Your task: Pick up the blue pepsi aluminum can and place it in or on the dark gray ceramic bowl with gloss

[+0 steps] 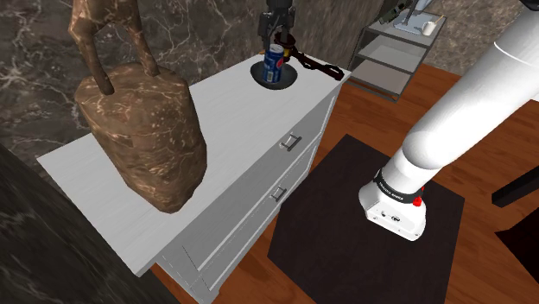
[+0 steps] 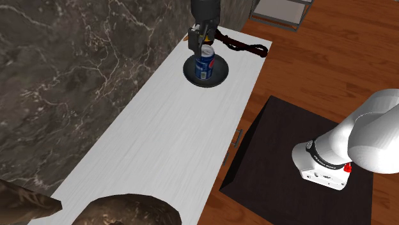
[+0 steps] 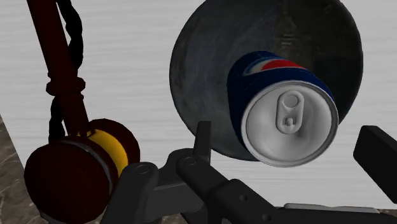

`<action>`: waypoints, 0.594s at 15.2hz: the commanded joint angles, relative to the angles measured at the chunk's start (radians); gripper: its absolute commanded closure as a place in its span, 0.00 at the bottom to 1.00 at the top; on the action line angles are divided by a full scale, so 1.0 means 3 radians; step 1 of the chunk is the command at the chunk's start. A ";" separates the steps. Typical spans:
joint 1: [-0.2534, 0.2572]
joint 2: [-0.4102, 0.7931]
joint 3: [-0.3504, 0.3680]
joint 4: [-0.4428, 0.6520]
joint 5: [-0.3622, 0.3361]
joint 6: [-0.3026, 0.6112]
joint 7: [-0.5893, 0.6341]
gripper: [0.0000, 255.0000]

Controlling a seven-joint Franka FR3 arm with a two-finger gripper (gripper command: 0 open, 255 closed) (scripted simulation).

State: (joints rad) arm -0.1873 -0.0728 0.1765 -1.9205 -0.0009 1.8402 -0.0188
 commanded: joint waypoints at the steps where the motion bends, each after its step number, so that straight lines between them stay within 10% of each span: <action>1: 0.0000 0.0000 0.0000 0.0000 0.0000 0.0000 0.0000 0.00; 9: 0.0000 0.0002 0.0000 0.0427 0.0000 -0.0425 0.0000 0.00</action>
State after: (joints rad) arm -0.1869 -0.0724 0.1770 -1.7991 -0.0010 1.7204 -0.0179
